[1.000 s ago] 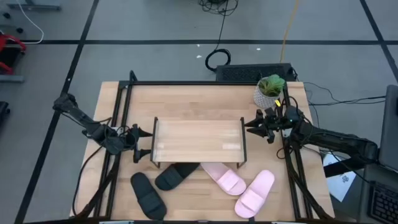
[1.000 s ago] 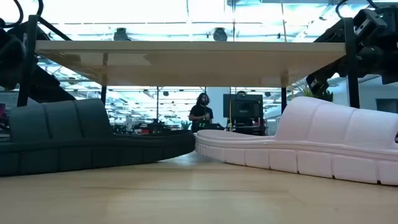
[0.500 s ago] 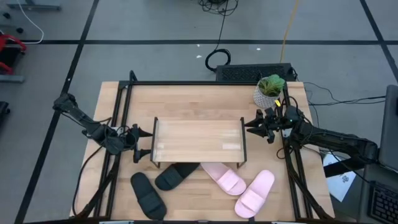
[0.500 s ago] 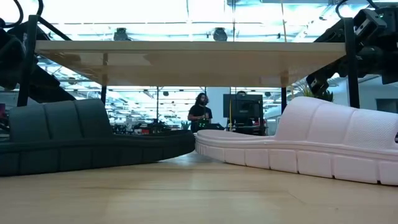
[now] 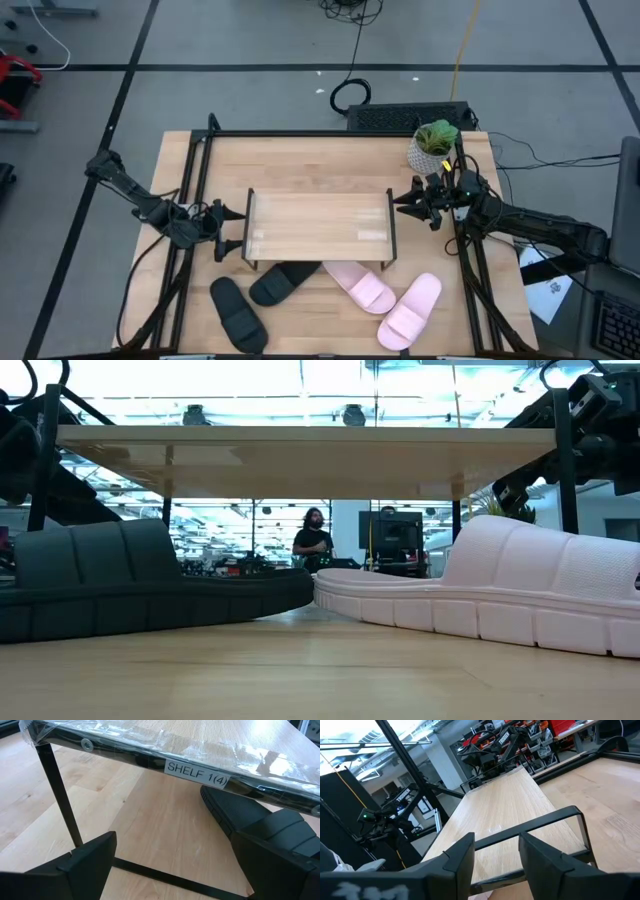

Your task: Pick and place slides into the shelf

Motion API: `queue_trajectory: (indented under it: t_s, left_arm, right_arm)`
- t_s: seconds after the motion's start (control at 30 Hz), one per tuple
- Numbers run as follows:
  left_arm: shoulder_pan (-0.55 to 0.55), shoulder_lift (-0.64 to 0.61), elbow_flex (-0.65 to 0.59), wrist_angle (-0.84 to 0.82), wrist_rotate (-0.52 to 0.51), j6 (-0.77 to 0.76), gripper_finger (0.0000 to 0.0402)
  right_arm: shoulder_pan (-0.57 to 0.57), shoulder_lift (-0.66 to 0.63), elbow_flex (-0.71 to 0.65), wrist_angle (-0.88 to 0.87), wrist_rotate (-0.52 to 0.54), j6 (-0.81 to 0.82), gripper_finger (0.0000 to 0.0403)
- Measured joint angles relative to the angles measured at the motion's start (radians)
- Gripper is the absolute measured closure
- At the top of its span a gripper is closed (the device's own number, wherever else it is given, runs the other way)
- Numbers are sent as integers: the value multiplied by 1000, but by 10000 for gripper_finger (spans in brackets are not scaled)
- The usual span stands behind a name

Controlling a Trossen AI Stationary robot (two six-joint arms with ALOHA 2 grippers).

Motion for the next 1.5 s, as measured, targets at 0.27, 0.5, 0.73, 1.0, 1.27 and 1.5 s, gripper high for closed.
queue_trajectory:
  t_s: [0.27,0.5,0.73,1.0,1.27,1.5]
  left_arm:
    - [0,0,0,0,0,0,7]
    - [0,0,0,0,0,0,7]
    - [0,0,0,-1,-9,2,7]
    - [0,0,0,-3,-140,242,7]
    - [0,0,0,-1,-192,298,7]
    - [0,0,0,0,-229,246,7]
  right_arm:
    - [0,0,0,0,0,0,259]
    - [0,-1,0,51,25,78,259]
    - [0,-1,-1,375,31,286,259]
    - [0,-2,-1,891,335,268,259]
    - [0,-2,-1,987,417,228,259]
    - [0,-2,0,988,450,220,259]
